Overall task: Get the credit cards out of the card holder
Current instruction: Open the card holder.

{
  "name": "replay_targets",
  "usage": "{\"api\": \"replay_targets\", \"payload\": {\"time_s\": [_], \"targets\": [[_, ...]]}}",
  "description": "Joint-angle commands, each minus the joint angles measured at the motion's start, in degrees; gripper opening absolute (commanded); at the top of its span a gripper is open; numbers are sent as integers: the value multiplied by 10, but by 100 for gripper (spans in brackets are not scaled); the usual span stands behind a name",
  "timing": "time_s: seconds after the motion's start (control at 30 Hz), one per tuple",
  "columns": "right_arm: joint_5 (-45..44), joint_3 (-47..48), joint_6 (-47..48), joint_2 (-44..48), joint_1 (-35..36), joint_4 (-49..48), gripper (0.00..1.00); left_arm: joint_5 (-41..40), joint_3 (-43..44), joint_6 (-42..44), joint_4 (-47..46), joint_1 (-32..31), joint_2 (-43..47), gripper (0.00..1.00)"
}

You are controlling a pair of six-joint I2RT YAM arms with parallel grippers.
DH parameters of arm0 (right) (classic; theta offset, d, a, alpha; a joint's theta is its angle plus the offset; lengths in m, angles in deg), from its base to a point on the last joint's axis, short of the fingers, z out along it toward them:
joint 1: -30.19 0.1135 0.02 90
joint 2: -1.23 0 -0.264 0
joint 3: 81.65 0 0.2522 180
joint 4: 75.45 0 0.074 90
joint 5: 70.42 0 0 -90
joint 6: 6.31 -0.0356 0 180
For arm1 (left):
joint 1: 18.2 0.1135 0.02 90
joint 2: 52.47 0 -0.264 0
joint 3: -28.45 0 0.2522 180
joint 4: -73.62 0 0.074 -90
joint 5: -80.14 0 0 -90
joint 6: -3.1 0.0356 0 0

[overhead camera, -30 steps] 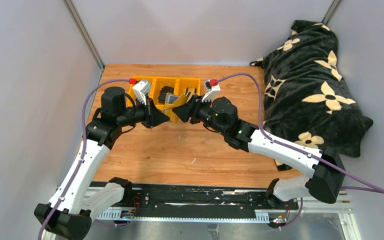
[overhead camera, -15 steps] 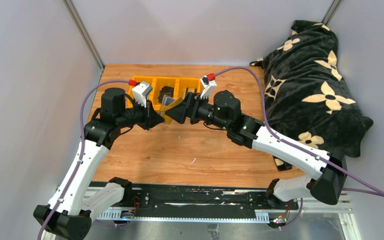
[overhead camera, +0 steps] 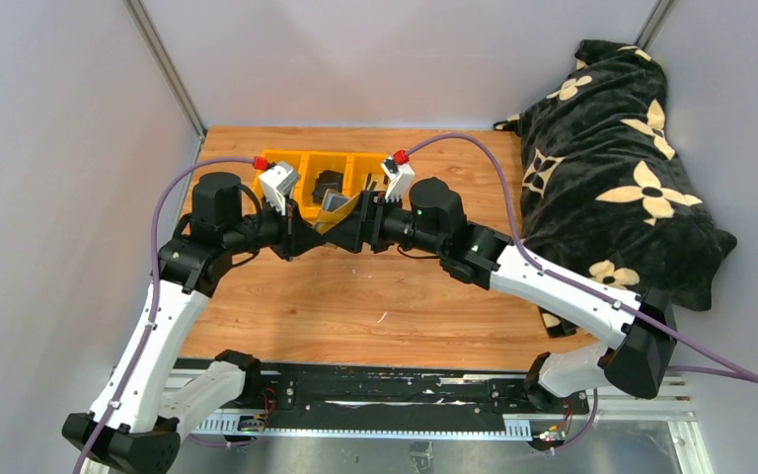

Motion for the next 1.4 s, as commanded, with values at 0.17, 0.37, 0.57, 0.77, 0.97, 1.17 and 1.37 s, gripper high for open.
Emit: {"api": "replay_targets", "payload": {"time_s": [0.17, 0.37, 0.57, 0.77, 0.97, 1.17, 1.37], "targets": [[34, 43, -6, -11, -10, -10, 61, 54, 7, 7, 4, -2, 15, 0], [55, 56, -26, -26, -14, -25, 43, 56, 2, 27, 14, -2, 19, 0], [58, 85, -35, -49, -17, 10, 6, 47, -2, 56, 30, -2, 23, 0], [71, 92, -37, -49, -17, 15, 0, 32, -1, 83, 41, -2, 25, 0], [78, 57, 2, -1, -20, 72, 44, 23, 10, 100, 56, -3, 27, 0], [72, -15, -4, 47, -32, 72, 59, 36, 16, 97, 60, -2, 26, 0], [76, -6, -1, 34, -38, 74, 57, 47, 24, 86, 60, -3, 23, 0]]}}
